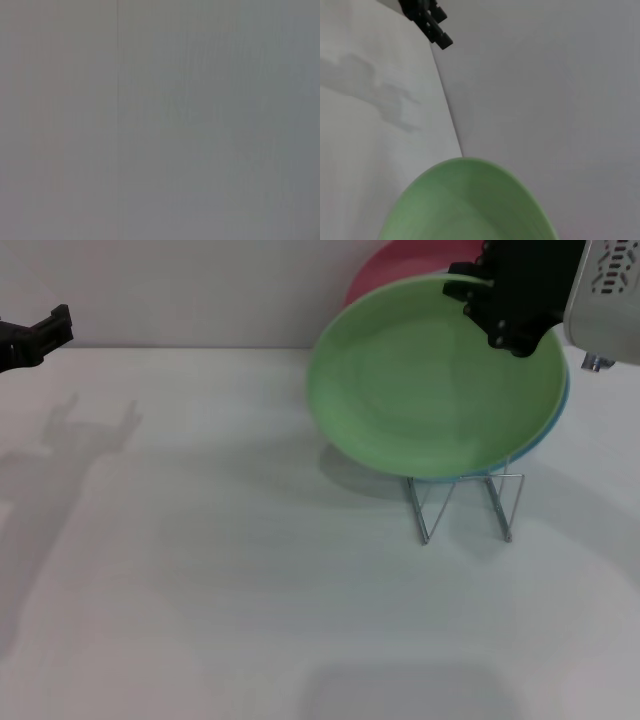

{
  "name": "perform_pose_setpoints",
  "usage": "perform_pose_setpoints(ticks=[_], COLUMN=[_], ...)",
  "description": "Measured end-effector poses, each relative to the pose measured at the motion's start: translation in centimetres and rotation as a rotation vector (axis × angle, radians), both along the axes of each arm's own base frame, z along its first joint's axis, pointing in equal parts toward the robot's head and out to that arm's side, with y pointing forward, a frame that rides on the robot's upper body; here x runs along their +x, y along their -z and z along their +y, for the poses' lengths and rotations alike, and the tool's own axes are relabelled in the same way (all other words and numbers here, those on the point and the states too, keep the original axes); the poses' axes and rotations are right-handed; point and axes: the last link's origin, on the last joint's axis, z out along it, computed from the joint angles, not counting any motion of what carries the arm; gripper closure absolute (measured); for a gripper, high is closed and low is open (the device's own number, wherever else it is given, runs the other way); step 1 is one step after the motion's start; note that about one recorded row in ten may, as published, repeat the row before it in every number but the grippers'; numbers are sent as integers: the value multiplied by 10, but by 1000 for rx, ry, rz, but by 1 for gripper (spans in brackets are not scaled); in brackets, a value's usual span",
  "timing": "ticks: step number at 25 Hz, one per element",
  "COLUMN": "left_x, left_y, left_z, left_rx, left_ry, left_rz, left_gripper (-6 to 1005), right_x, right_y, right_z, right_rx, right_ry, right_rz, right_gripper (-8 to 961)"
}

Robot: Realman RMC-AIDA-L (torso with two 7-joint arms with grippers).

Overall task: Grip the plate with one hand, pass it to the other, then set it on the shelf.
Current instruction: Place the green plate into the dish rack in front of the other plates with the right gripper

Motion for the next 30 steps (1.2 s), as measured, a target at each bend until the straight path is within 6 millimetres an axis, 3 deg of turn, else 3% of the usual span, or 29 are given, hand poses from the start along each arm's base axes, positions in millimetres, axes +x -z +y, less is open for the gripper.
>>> perform_pose_setpoints(ticks=[30], left_x=[6], left_y=[13], left_z=[3], left_rx=[-35], left_ry=[11], left_rz=[-19], left_gripper=[142], right_x=[36], right_y=[5], right_z=[-1], right_rx=[-8], right_ry=[93], right_rz=[-59], right_gripper=[888])
